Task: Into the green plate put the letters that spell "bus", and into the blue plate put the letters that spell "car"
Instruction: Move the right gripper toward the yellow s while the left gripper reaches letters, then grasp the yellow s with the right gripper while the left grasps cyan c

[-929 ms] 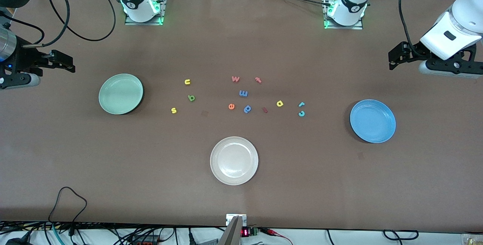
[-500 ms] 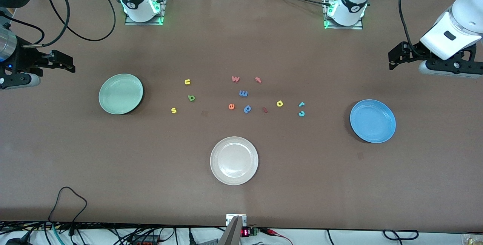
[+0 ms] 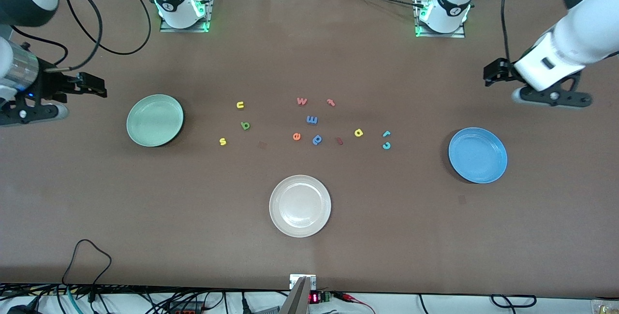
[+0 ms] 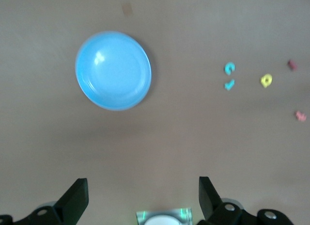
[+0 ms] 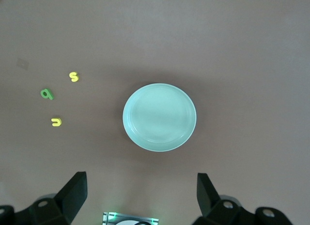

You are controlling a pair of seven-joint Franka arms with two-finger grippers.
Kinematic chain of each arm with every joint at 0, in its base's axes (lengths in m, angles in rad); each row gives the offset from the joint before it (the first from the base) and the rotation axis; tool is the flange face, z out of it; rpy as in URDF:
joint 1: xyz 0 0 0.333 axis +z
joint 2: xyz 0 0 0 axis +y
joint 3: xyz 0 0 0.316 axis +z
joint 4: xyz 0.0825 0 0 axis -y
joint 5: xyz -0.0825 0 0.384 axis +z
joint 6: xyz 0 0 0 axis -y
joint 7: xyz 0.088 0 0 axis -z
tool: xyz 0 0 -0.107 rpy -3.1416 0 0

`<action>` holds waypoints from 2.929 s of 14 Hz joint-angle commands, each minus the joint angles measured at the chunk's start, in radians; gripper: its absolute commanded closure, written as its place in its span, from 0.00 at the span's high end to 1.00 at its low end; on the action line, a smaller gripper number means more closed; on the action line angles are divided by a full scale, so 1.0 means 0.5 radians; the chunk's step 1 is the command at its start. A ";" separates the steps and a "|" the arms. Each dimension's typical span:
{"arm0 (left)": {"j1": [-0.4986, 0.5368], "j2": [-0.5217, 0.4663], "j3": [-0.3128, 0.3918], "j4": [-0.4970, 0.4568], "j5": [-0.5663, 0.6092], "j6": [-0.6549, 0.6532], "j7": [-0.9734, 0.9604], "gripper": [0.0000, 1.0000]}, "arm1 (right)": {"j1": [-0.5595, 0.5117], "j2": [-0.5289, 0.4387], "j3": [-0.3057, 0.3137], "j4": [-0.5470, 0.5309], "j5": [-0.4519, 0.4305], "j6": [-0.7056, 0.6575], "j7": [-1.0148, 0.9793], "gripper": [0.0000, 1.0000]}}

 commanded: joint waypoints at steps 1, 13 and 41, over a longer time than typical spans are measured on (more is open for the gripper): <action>-0.020 0.168 -0.045 0.015 0.025 -0.063 -0.083 1.00 | 0.076 0.037 0.006 -0.081 0.054 -0.015 0.021 1.00; -0.393 1.070 -0.042 0.000 0.040 1.160 -0.997 1.00 | 0.515 0.331 0.006 -0.892 0.072 1.512 0.447 1.00; -0.369 1.083 -0.226 -0.482 0.138 1.787 -1.206 0.14 | 0.626 0.798 0.070 -0.842 0.042 1.973 0.245 0.50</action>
